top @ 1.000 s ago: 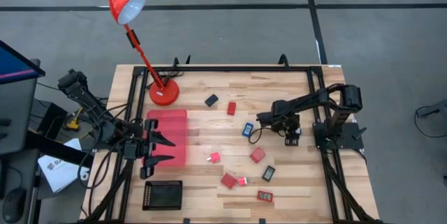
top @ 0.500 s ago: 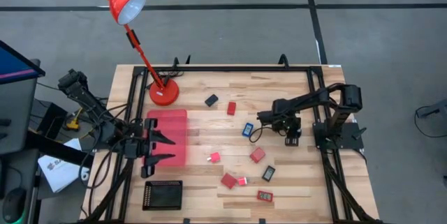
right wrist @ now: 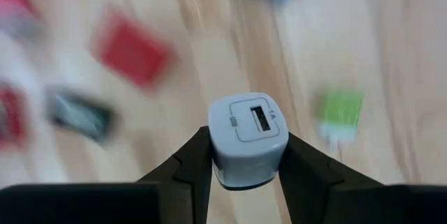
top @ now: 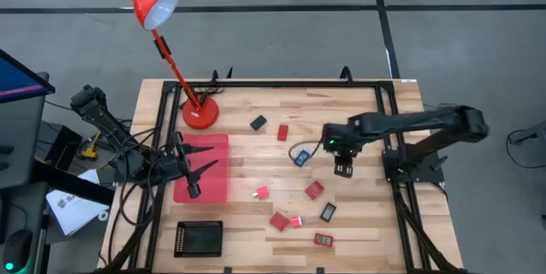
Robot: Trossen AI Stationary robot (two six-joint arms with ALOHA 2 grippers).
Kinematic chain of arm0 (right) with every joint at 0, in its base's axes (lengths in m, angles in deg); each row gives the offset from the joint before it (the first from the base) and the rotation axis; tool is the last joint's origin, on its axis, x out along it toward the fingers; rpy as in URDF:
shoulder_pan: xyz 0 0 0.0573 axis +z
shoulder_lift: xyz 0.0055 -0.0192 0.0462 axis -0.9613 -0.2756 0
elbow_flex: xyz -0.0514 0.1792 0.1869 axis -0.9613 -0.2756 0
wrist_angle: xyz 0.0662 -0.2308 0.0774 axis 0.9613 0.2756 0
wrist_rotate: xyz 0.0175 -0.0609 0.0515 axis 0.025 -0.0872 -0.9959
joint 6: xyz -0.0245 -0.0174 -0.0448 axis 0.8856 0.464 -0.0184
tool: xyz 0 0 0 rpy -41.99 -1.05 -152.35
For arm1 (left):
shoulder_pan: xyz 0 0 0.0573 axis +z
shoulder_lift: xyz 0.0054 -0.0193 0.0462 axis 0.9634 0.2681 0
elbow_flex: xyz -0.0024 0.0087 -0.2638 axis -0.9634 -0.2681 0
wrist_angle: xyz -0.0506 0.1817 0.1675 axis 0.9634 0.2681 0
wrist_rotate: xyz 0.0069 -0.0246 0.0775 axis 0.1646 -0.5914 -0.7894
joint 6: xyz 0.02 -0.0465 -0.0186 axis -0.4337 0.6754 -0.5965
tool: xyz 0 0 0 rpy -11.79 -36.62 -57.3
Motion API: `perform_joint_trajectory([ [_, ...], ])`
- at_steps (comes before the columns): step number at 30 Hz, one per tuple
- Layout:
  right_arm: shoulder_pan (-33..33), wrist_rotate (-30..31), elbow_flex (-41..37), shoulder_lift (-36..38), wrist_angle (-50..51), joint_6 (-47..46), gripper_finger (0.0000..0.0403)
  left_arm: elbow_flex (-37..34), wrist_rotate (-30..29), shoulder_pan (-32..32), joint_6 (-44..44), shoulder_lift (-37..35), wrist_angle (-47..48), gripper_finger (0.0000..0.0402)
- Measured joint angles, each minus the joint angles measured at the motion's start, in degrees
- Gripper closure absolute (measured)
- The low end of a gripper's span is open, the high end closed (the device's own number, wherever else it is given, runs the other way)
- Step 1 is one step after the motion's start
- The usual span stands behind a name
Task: Pick & Place Office items
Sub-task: Put the white charger adapter into the red bin
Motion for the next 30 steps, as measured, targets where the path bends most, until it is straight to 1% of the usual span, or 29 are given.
perform_joint_trajectory([
  [3, 2.9, 0.1, 0.39, 6.39, -10.24, -1.63, 0.0281, 0.0, -0.02, 1.34, 0.62, -0.02, 0.9, 0.0238],
  [6, 6.1, 0.44, 0.39, 11.28, -22.08, -0.76, 0.0281, 0.0, 0.13, 3.64, 3.19, 0.43, 3.17, 0.0232],
  [8, 8.37, 2.15, 0.41, 13.35, -29.72, 1.05, 0.0281, 0.0, 1.05, 5.26, 5.07, 0.69, 4.62, 0.0222],
  [10, 10.09, 3.14, 0.42, 13.87, -35.92, 3.08, 0.0281, 0.0, 2.47, 6.89, 6.63, 0.81, 4.87, 0.021],
  [12, 11.24, 3.16, 0.42, 12.81, -40.15, 4.91, 0.0281, 0.0, 3.98, 8.55, 7.89, 1.49, 5.86, 0.0196],
  [14, 12.05, 3.14, 0.42, 10.12, -43.72, 7.16, 0.0281, 0.0, 6.02, 10.46, 9.71, 2.23, 6.5, 0.018],
  [15, 12.41, 3.14, 0.42, 8.36, -44.96, 8.44, 0.0281, 0.0, 7.99, 11.63, 10.8, 2.68, 6.23, 0.0172],
  [19, 12.71, 2.85, 0.37, 2.11, -53.83, 14.21, 0.0281, 0.0, 20.34, 17.15, 13.8, 5.29, 5.64, 0.0138],
  [21, 12.35, 1.16, 0.37, 0.38, -57.96, 16.29, 0.0281, 0.0, 26.54, 18.77, 13.5, 6.46, 4.06, 0.0122],
  [22, 11.92, -0.14, 0.36, -0.42, -60.18, 16.74, 0.0281, 0.0, 28.31, 19.03, 12.45, 7.29, 3.21, 0.0116],
  [24, 10.95, -3.23, 0.37, -1.61, -63.22, 16.76, 0.0281, 0.02, 28.39, 19.02, 9.24, 9.73, 1.83, 0.0106],
  [26, 9.86, -6.4, 0.37, -2.74, -66.87, 15.62, 0.0281, 0.0, 26.37, 18.71, 5.52, 12.99, -0.14, 0.0102],
  [30, 6.89, -12.69, 0.39, -5.8, -71.32, 9.94, 0.0281, 0.0, 24.95, 17.59, -3.42, 19.75, -8.98, 0.0101],
])
